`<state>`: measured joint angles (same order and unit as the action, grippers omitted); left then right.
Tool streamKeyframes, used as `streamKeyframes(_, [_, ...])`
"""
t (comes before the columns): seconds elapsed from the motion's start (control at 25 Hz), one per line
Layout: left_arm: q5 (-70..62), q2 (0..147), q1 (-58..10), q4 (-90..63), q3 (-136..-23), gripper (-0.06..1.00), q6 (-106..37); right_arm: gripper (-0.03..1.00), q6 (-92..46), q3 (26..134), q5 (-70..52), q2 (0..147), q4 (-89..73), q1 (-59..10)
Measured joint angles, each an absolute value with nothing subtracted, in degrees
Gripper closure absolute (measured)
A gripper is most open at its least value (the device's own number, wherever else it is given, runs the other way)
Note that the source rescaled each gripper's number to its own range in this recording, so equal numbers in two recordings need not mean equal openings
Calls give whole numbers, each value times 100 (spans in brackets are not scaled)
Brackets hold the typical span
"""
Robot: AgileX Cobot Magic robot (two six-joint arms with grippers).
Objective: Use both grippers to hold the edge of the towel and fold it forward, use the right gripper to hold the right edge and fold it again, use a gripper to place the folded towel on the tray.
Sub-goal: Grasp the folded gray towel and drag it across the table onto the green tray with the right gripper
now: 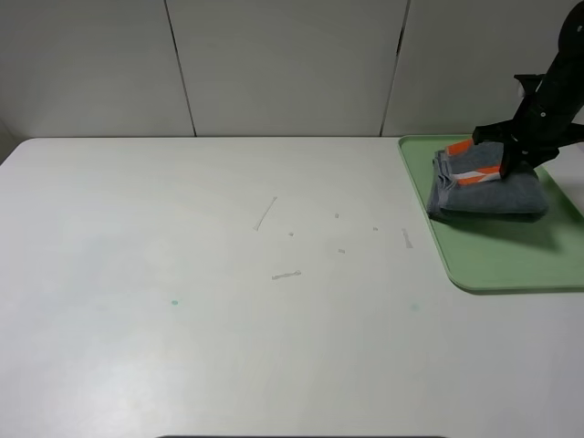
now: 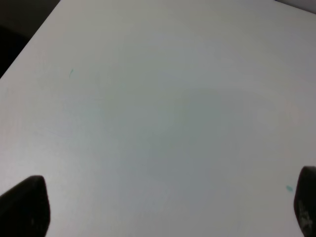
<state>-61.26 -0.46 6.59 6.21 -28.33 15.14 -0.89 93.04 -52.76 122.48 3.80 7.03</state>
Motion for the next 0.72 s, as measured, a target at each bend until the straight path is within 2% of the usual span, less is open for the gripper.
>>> streamKeyframes(0.64, [-6126, -46, 659, 621, -2833, -6, 1514, 76, -124, 9304, -5260, 12248, 385, 834])
streamKeyframes(0.68, [-6126, -46, 659, 621, -2833, -6, 1514, 72, -124, 9304, -5260, 12248, 385, 834])
streamKeyframes(0.72, [-6126, -46, 659, 621, -2833, -6, 1514, 60, -124, 9304, -5260, 12248, 385, 834])
